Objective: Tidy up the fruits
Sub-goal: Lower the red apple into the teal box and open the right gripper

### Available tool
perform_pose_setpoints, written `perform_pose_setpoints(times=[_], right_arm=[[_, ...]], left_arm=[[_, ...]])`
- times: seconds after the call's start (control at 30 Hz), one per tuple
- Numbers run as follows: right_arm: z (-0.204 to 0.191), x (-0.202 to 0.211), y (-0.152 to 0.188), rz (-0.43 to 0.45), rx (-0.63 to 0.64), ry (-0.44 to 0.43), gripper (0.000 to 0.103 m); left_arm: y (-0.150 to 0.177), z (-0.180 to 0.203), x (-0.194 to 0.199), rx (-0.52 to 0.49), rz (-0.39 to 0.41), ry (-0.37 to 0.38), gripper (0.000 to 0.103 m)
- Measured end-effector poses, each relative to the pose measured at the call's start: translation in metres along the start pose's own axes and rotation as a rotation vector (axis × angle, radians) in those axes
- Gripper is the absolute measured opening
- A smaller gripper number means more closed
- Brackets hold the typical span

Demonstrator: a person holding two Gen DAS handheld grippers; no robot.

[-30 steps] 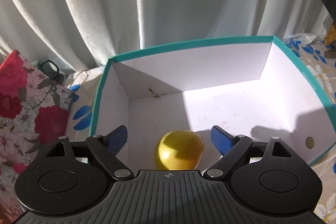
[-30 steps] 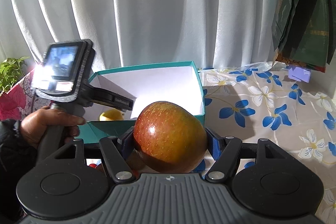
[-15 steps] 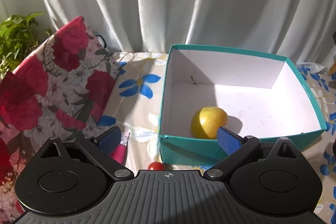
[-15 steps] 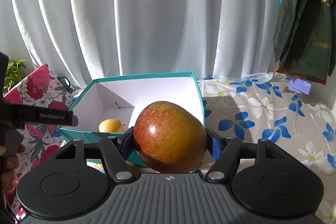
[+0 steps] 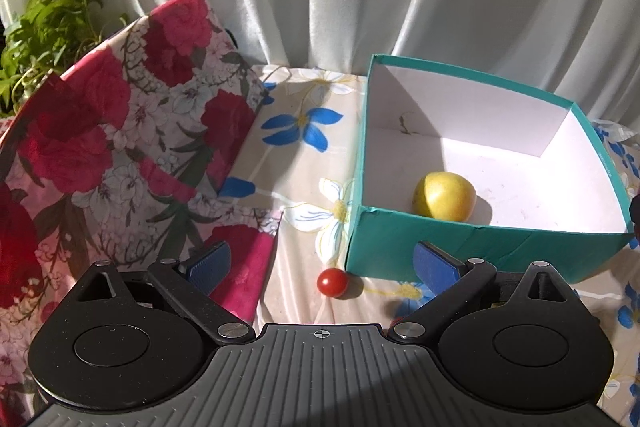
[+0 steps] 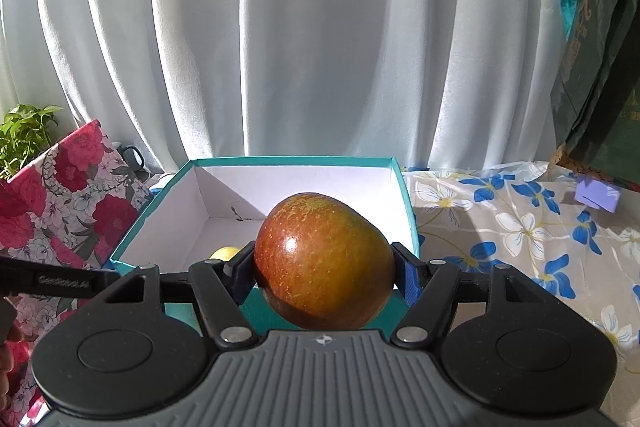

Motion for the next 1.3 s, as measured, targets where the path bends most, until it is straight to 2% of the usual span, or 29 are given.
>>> perform_pose_setpoints(times=[0.27, 0.47, 0.6, 0.9, 1.17, 1.2, 1.3], right_arm=[[0.005, -0.045, 0.003, -0.032, 0.019, 0.016, 0.068], [0.010, -0.095, 0.018, -0.118, 0.030, 0.050, 0.068], [0.009, -0.114, 0.030, -0.178, 0.034, 0.039, 0.068], [-0.004, -0.134, 0.041, -0.251, 0.178, 0.072, 0.069], [-0.007, -0.143, 0.042, -0.275, 0.225, 0.095, 0.069], [-0.007, -0.143, 0.042, -0.274, 0.227, 0.094, 0.069], [-0.006, -0.140, 0.039, -0.251, 0.224, 0.099, 0.083]], left_arm=[[0.018, -0.027, 0.004, 0.044, -0.021, -0.013, 0.100], [0.036, -0.036, 0.007, 0.027, -0.028, -0.014, 0.100], [0.046, -0.037, 0.007, 0.011, -0.030, -0.008, 0.100], [0.062, -0.041, -0.007, 0.005, -0.116, -0.040, 0.100], [0.061, -0.030, -0.006, -0.031, -0.115, -0.035, 0.100], [0.061, -0.029, -0.006, -0.034, -0.116, -0.033, 0.100], [0.061, -0.028, -0.007, -0.039, -0.120, -0.031, 0.101]])
Point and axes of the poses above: each gripper's, at about its wrist camera, not at the fingertips, and x roughly against the way its jaws point, z to its right, y to its underside, the point moved 4 cm from there along -x, roughly the way its jaws point, and after that the axes turned 11 degrees about z, right-handed, at the moved point
